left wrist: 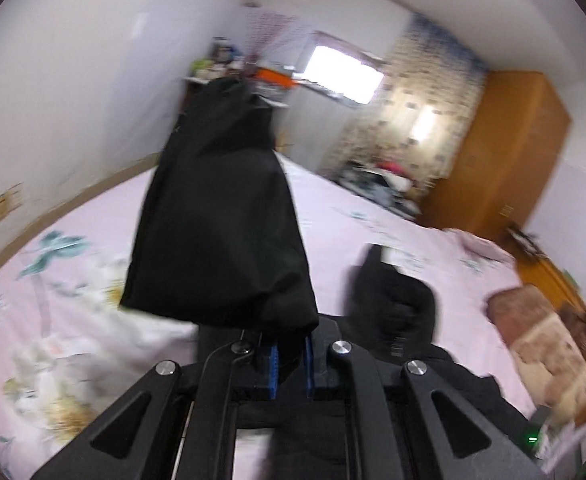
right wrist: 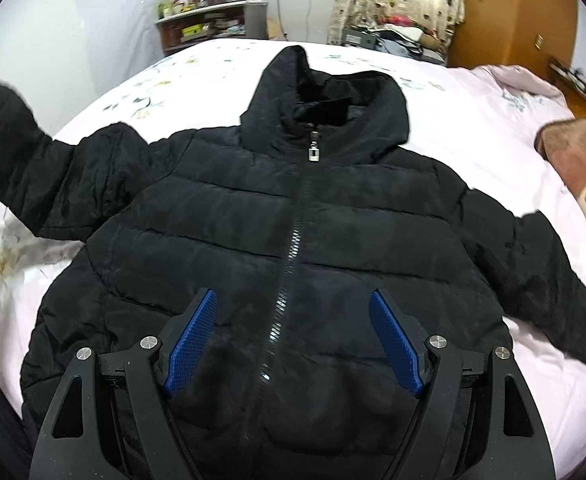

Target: Fold large clothes

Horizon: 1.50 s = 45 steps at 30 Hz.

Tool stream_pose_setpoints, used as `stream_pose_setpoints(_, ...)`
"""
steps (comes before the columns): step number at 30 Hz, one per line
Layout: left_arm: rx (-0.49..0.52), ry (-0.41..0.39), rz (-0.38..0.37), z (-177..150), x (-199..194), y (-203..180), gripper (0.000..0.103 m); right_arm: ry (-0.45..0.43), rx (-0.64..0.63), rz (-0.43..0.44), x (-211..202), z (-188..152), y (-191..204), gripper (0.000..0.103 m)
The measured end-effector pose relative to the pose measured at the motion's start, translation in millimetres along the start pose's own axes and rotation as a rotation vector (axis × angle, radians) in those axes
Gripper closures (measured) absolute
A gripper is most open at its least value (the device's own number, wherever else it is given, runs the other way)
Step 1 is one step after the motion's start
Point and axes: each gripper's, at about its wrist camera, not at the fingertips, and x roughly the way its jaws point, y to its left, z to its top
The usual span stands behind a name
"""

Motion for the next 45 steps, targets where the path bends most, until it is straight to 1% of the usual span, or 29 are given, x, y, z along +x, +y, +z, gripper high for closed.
stream_pose_setpoints(2,0.024,0.018,-0.056,2.3,7.5,-23.5,0.094,-0.011,0.013,-0.011,-5.7,-1.4,-8.1,0.025)
stream_pose_setpoints(5,0.055,0.052,-0.138,2.5,20.6,-57.4,0.094,-0.022,0.058,0.004,-13.5,-2.3,-22.4,0.025)
stream_pose_setpoints(8,0.098,0.088,-0.22,-3.5,33.4,-95.0,0.094,-0.061,0.105,0.049,-23.2,-5.1,-37.7,0.025)
stream_pose_setpoints(10,0.116,0.119,-0.271,-9.6,43.8,-118.1,0.094,-0.081,0.13,0.053,-27.9,-6.8,-48.0,0.025)
stream_pose_setpoints(11,0.127,0.141,-0.3,-14.5,53.0,-131.4,0.094,-0.083,0.146,0.062,-29.1,-8.1,-55.0,0.025)
stream_pose_setpoints(12,0.138,0.158,-0.322,-22.6,53.6,-144.4,0.094,-0.081,0.164,0.063,-29.3,-9.6,-62.2,0.025)
stream_pose_setpoints(16,0.156,0.249,-0.409,-53.7,86.0,-183.7,0.094,-0.066,0.208,0.035,-28.5,-17.5,-88.2,0.025)
stream_pose_setpoints(18,0.17,0.301,-0.44,-71.0,104.3,-203.6,0.094,-0.066,0.233,0.013,-29.4,-24.2,-103.5,0.025)
stream_pose_setpoints(19,0.175,0.322,-0.448,-81.1,111.0,-206.1,0.094,-0.061,0.25,0.008,-29.0,-27.4,-110.8,0.025)
stream_pose_setpoints(22,0.194,0.4,-0.451,-109.2,140.6,-221.8,0.094,-0.049,0.288,-0.009,-26.7,-35.8,-130.4,0.025)
stream_pose_setpoints(24,0.185,0.461,-0.444,-126.4,160.3,-223.2,0.093,-0.04,0.298,-0.022,-24.0,-39.6,-138.4,0.025)
stream_pose_setpoints(25,0.179,0.483,-0.445,-134.1,168.4,-223.4,0.089,-0.036,0.305,-0.025,-22.0,-41.3,-142.1,0.025)
stream_pose_setpoints(27,0.159,0.54,-0.459,-145.9,183.5,-223.3,0.074,-0.031,0.314,-0.024,-18.5,-42.9,-146.8,0.025)
stream_pose_setpoints(28,0.143,0.563,-0.465,-150.9,188.3,-225.0,0.055,-0.029,0.318,-0.022,-16.5,-43.3,-148.6,0.025)
stream_pose_setpoints(29,0.126,0.573,-0.478,-153.0,189.8,-224.6,0.043,-0.029,0.319,-0.021,-15.9,-44.5,-149.3,0.025)
stream_pose_setpoints(30,0.112,0.578,-0.503,-152.4,188.1,-222.3,0.04,-0.031,0.319,-0.016,-14.2,-43.4,-149.2,0.025)
stream_pose_setpoints(32,0.098,0.57,-0.544,-146.1,179.0,-219.0,0.031,-0.037,0.317,-0.008,-12.3,-41.0,-148.3,0.025)
stream_pose_setpoints(34,0.095,0.56,-0.589,-137.4,168.2,-215.8,0.028,-0.051,0.323,0.0,-11.7,-36.2,-146.5,0.025)
stream_pose_setpoints(35,0.11,0.543,-0.601,-131.4,160.4,-212.7,0.028,-0.057,0.327,0.009,-11.3,-33.5,-145.8,0.025)
stream_pose_setpoints(36,0.138,0.517,-0.595,-125.4,153.8,-207.7,0.028,-0.062,0.331,0.018,-10.4,-30.2,-144.7,0.025)
stream_pose_setpoints(38,0.192,0.442,-0.547,-110.9,143.1,-187.6,0.028,-0.063,0.331,0.023,-6.9,-23.6,-141.8,0.025)
stream_pose_setpoints(39,0.211,0.409,-0.494,-103.1,141.0,-172.6,0.028,-0.062,0.326,0.024,-4.3,-20.7,-140.6,0.025)
stream_pose_setpoints(41,0.236,0.372,-0.357,-89.9,148.1,-139.8,0.029,-0.051,0.3,0.032,4.7,-12.8,-134.7,0.025)
stream_pose_setpoints(42,0.242,0.371,-0.279,-85.3,154.8,-121.0,0.029,-0.038,0.281,0.034,11.8,-7.1,-130.0,0.025)
stream_pose_setpoints(44,0.239,0.371,-0.161,-79.5,171.8,-87.0,0.03,-0.03,0.259,0.05,25.2,3.2,-124.0,0.025)
stream_pose_setpoints(45,0.243,0.38,-0.108,-79.8,181.7,-72.4,0.032,-0.029,0.248,0.063,35.1,10.0,-121.5,0.028)
